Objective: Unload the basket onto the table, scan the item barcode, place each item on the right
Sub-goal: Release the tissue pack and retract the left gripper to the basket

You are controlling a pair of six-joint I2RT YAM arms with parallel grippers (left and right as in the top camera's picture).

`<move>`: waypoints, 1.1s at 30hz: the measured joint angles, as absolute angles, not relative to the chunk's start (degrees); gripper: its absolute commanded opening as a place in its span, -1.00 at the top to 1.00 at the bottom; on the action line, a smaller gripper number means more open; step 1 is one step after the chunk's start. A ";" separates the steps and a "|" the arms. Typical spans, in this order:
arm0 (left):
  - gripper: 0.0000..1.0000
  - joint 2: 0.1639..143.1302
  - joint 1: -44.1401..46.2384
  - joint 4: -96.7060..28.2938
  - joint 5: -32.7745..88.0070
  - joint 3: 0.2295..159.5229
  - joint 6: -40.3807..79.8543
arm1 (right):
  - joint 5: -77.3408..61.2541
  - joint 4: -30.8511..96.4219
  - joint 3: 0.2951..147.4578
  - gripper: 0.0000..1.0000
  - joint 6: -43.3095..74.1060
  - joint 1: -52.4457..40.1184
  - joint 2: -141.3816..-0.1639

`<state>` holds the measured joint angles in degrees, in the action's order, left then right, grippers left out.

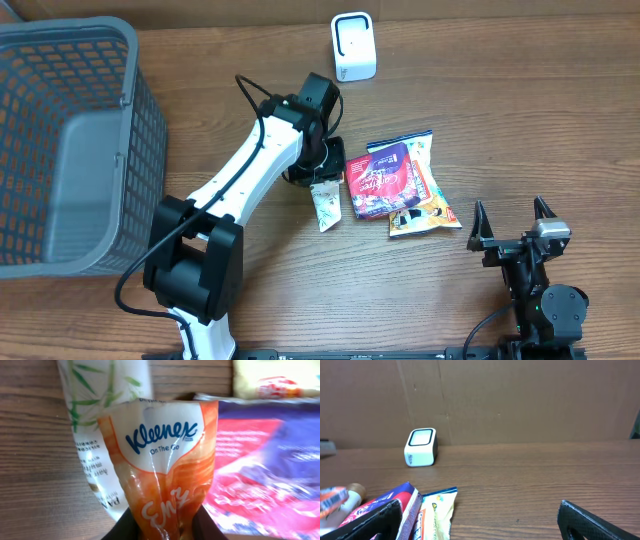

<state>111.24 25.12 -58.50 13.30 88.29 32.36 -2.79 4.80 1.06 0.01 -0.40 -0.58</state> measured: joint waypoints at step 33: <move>-0.67 96.68 22.39 -96.53 9.45 124.62 25.02 | -2.79 4.80 1.06 -1.00 0.01 -0.40 -0.58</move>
